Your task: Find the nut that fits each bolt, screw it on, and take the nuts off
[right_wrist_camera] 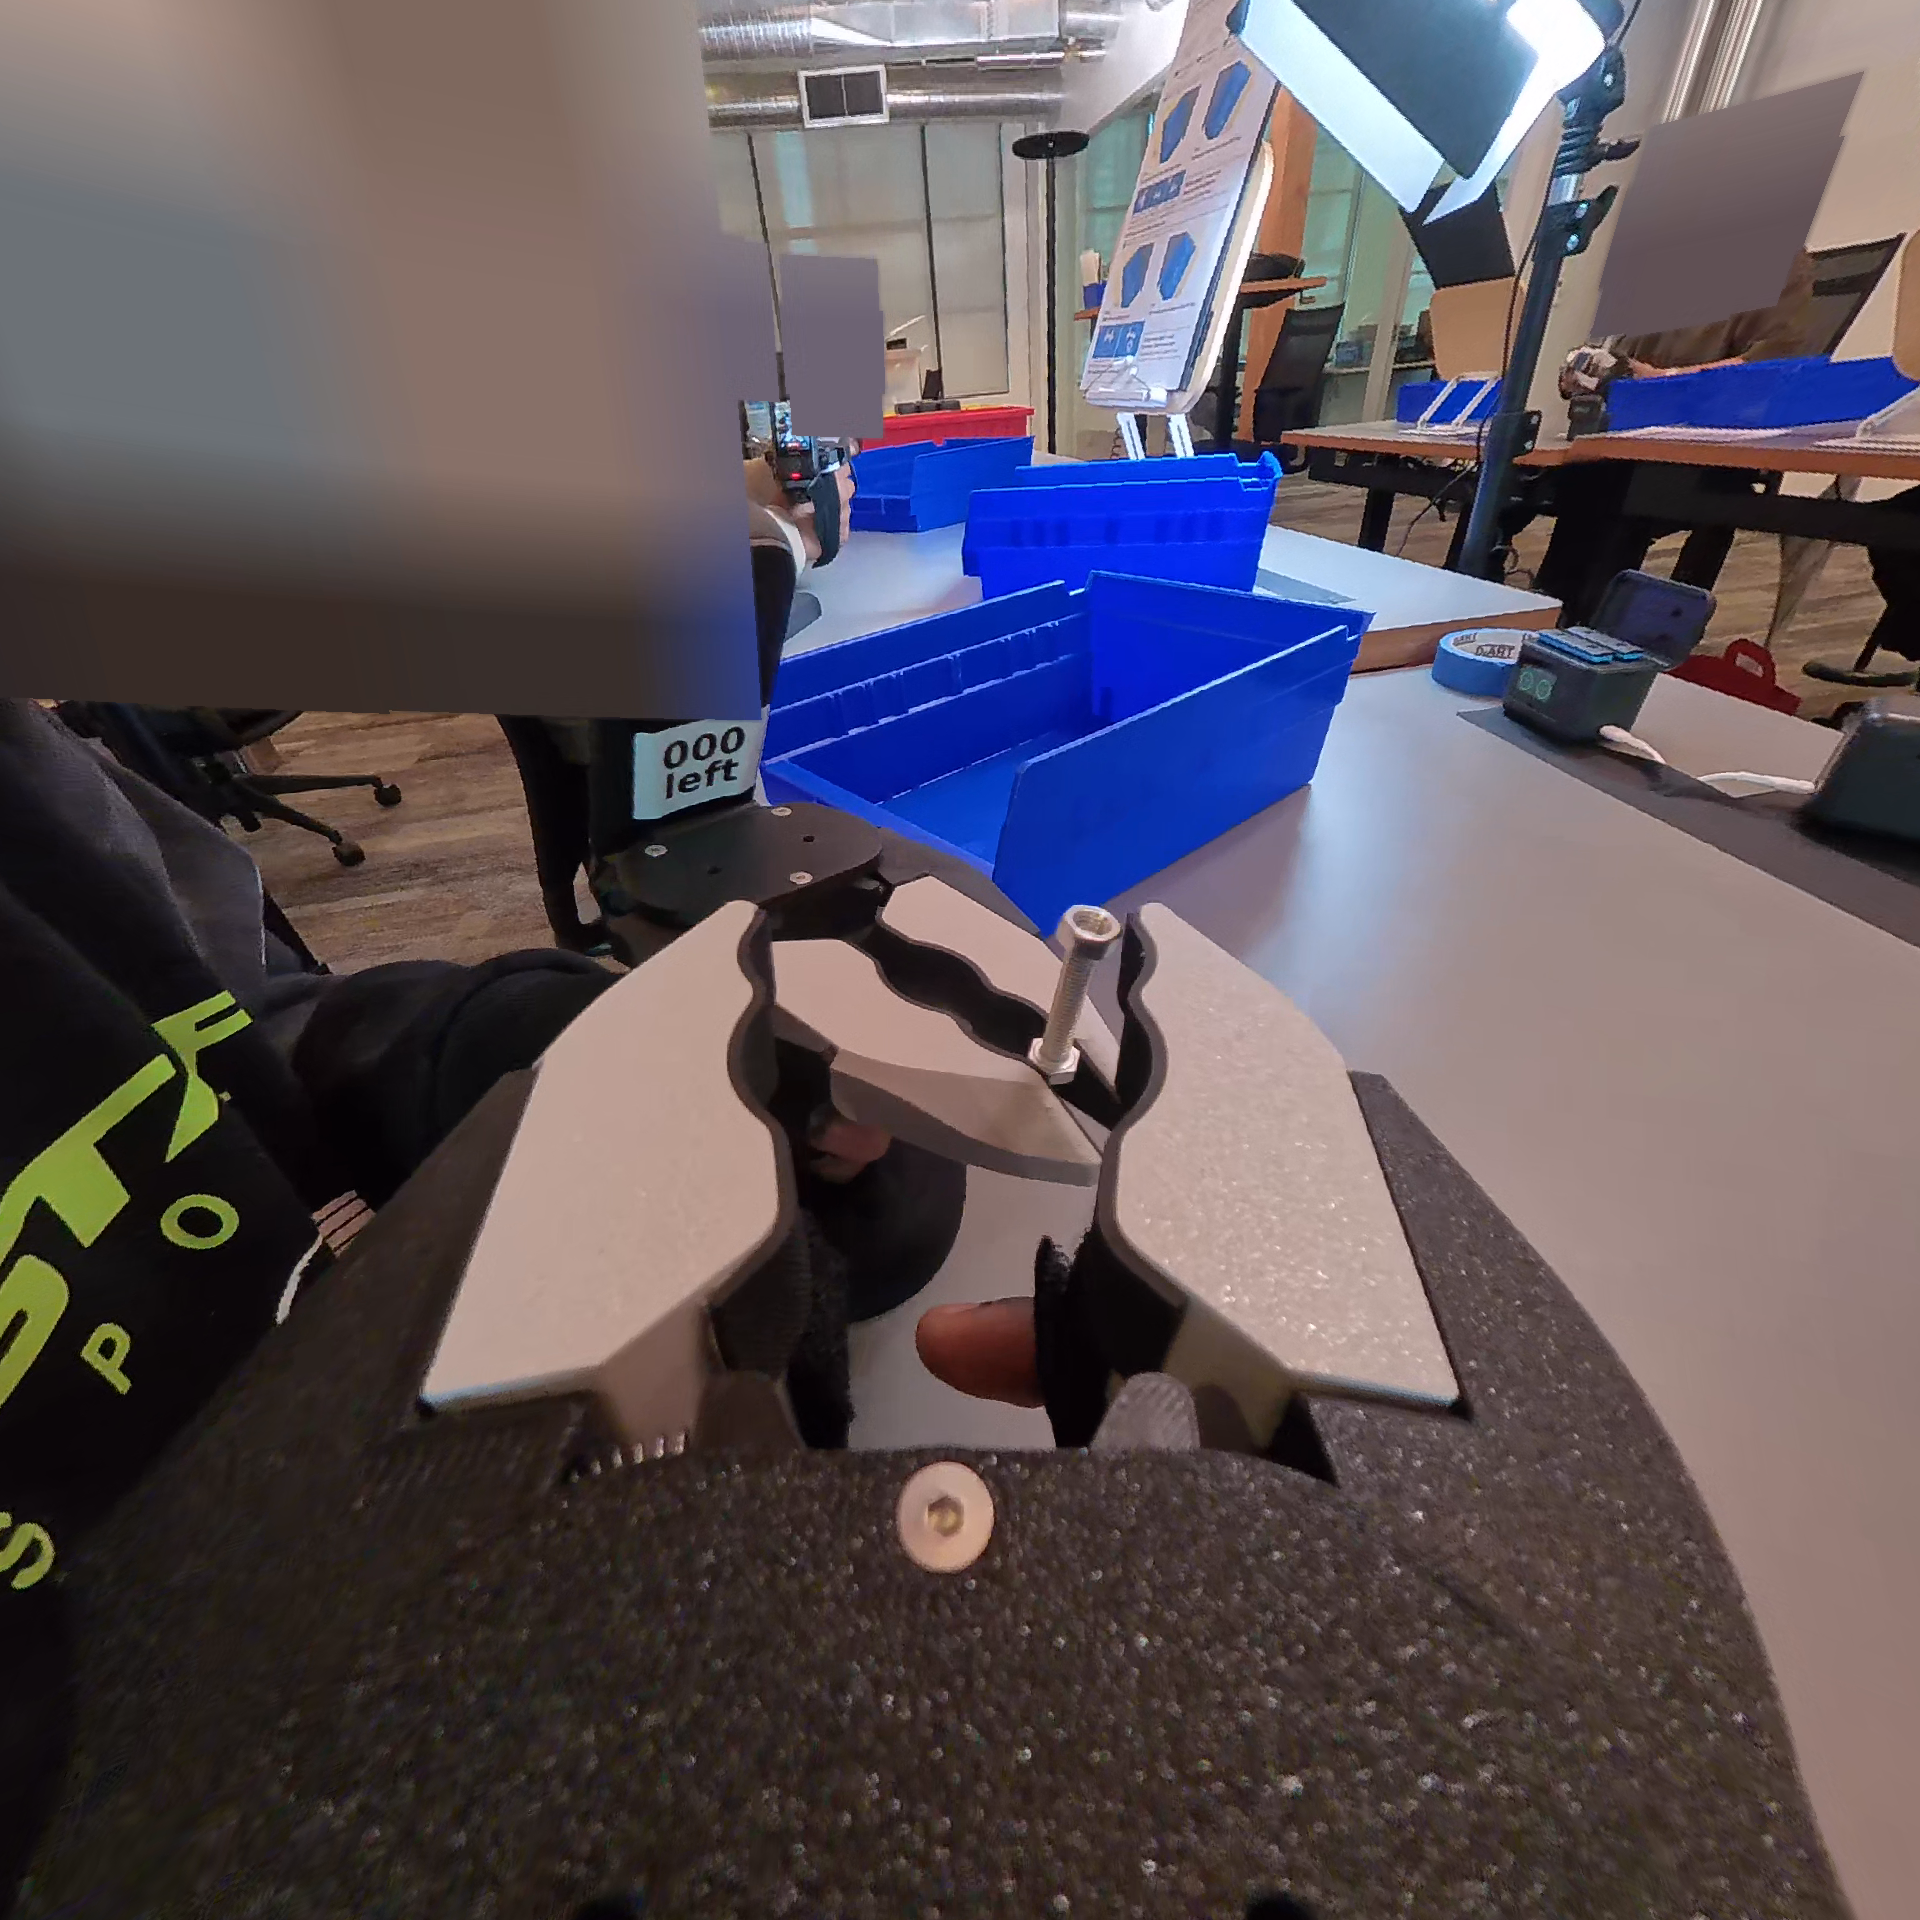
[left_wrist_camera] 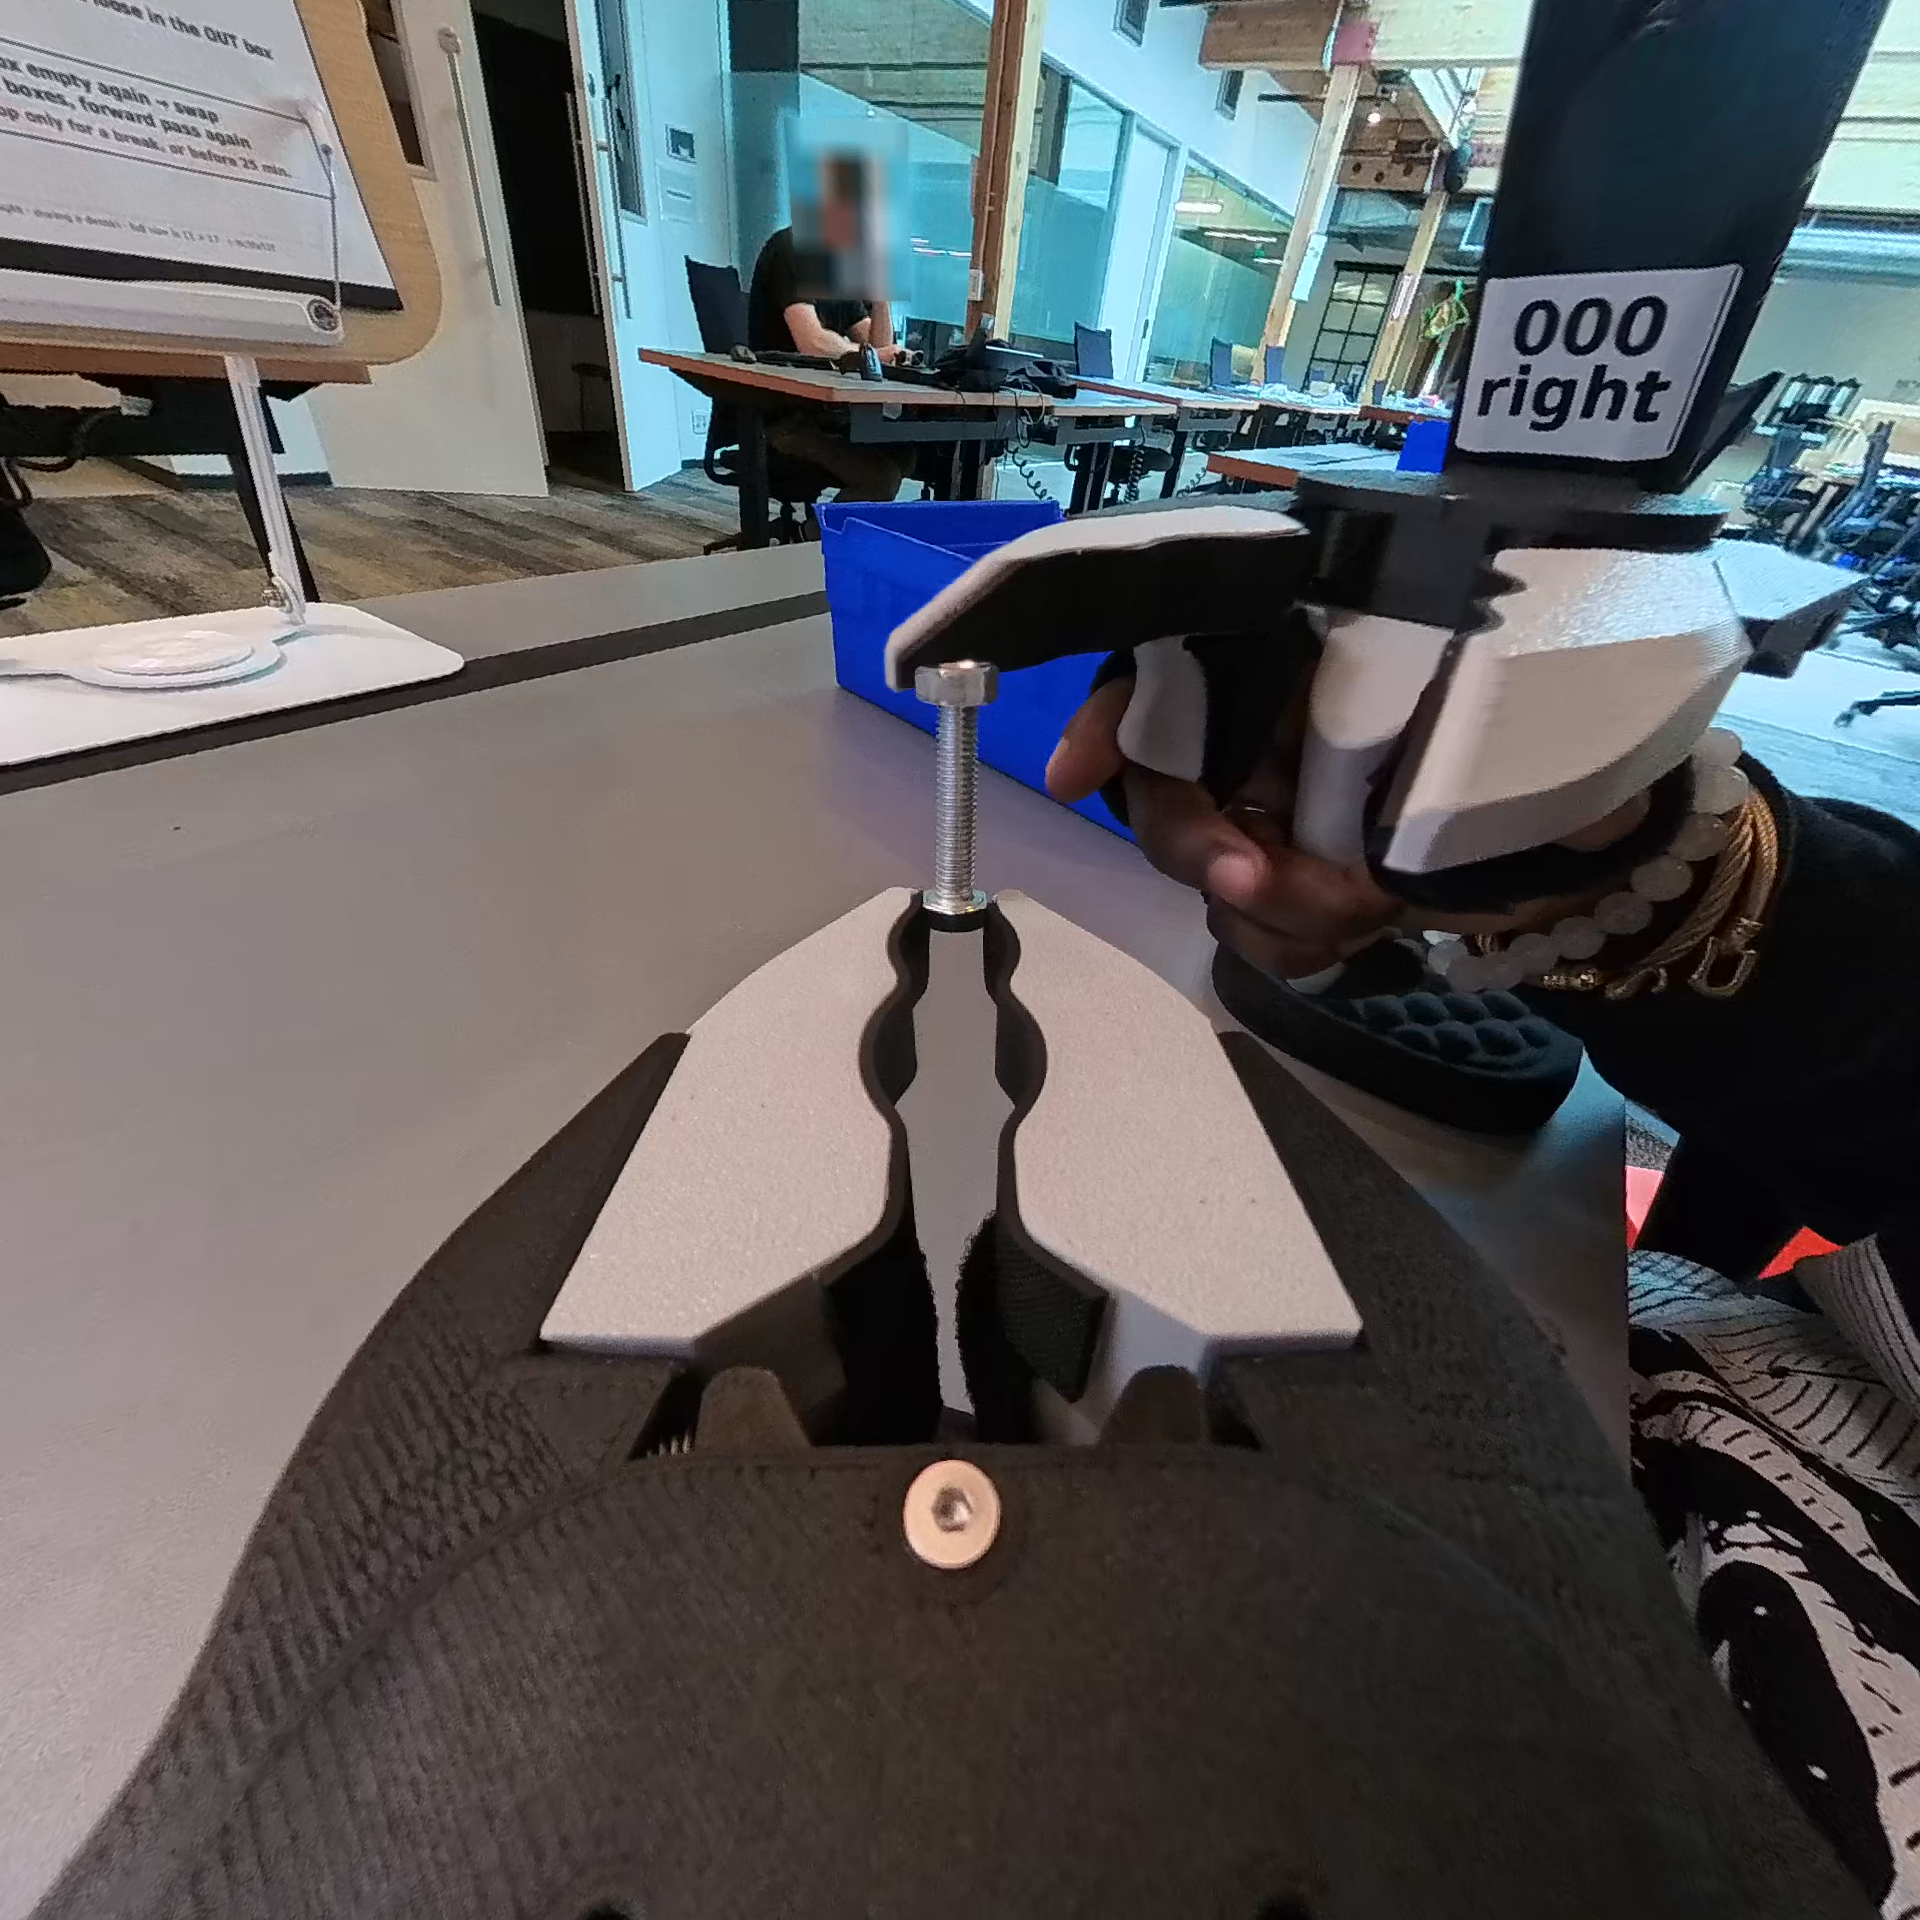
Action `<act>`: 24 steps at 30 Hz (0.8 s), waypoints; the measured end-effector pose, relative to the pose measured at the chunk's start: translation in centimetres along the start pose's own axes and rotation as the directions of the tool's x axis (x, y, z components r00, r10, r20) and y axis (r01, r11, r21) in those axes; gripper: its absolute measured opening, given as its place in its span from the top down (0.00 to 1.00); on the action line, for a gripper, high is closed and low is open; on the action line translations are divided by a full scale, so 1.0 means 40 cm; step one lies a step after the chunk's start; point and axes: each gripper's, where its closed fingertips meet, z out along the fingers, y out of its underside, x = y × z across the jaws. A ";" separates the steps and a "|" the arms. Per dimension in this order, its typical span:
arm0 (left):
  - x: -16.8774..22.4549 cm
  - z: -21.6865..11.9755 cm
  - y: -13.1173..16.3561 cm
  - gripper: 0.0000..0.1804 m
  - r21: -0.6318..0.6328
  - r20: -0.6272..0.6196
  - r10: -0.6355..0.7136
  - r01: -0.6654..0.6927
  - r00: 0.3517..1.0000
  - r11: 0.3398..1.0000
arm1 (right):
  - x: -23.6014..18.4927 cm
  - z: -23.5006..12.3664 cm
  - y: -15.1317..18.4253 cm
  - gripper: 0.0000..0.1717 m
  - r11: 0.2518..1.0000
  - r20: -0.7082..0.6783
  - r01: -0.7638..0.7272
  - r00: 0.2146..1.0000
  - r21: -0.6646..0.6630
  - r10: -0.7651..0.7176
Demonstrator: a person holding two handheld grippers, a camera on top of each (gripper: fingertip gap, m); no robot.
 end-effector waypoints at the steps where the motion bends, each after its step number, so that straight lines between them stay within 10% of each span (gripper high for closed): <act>1: 0.000 0.000 0.000 0.95 0.001 0.000 -0.002 0.002 1.000 1.000 | -0.001 -0.001 -0.001 0.63 1.000 -0.001 0.002 1.000 0.001 -0.002; 17: -0.024 0.000 0.001 0.94 0.003 0.037 -0.056 0.056 0.998 0.998 | 0.081 -0.027 0.072 0.71 0.995 -0.171 0.093 0.980 -0.047 -0.099; 24: -0.035 -0.018 -0.022 0.95 0.088 0.044 -0.084 0.079 0.996 0.993 | 0.235 -0.141 0.115 0.82 0.952 -0.432 -0.221 0.852 0.213 0.295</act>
